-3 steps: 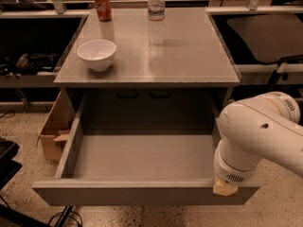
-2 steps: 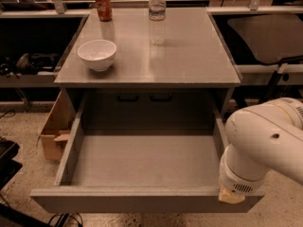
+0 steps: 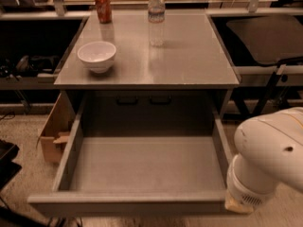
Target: Open top drawer
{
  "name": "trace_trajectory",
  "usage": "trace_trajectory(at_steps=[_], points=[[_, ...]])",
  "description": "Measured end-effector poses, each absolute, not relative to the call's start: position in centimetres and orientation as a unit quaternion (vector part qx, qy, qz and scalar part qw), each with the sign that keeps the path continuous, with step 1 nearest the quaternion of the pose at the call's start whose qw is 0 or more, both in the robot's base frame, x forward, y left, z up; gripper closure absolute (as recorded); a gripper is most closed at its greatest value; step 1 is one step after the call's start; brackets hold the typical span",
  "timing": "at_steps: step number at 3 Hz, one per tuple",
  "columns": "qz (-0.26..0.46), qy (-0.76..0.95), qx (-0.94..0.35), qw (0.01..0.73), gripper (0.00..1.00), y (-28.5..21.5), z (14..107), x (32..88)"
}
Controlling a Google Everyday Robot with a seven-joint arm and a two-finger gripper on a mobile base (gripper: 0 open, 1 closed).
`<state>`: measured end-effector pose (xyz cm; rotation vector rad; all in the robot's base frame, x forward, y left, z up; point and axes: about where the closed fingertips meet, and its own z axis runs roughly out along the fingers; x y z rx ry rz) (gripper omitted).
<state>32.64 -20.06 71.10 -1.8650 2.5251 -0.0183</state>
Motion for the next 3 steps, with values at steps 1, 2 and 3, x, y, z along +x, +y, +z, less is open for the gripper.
trace_trajectory(at_steps=[1,2,3], points=[[-0.006,0.804,-0.594,0.001,0.82,-20.06,71.10,32.64],[-0.006,0.804,-0.594,0.001,0.59,-20.06,71.10,32.64],[-0.006,0.802,-0.597,0.000,0.36,-19.98,71.11,32.73]])
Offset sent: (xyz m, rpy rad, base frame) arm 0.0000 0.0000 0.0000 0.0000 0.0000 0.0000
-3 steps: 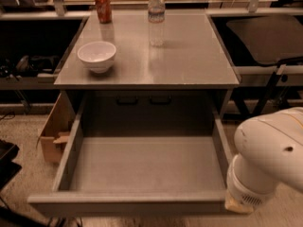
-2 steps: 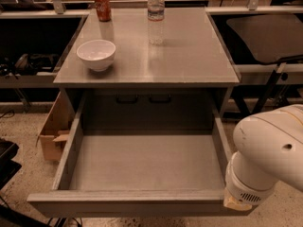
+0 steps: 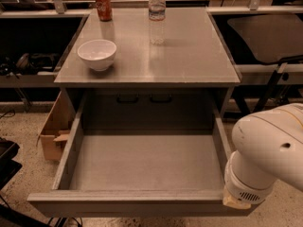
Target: Open top drawer
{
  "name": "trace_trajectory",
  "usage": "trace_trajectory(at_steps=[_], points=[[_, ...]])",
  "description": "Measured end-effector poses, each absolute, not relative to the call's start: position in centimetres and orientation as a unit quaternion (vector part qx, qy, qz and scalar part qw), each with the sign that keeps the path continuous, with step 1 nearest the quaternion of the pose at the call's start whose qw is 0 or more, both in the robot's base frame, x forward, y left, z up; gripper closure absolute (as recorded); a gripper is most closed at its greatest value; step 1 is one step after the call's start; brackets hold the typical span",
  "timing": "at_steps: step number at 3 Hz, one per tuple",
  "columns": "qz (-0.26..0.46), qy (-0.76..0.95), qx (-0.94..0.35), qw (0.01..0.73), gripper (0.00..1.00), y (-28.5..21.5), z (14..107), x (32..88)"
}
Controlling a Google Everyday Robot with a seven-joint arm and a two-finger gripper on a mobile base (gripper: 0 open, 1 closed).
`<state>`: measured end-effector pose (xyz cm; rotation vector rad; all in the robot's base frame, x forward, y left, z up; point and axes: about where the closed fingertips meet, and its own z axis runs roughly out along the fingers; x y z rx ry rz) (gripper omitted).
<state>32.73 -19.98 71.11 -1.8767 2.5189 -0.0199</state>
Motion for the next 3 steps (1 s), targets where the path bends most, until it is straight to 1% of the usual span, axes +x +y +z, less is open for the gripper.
trace_trajectory(at_steps=[1,2,3], points=[[-0.028,0.795,-0.606,0.004,0.13,-20.0,73.3,31.6],[-0.081,0.787,-0.611,0.004,0.00,-19.6,77.9,29.0],[-0.097,0.786,-0.610,0.009,0.00,-19.4,79.1,28.7]])
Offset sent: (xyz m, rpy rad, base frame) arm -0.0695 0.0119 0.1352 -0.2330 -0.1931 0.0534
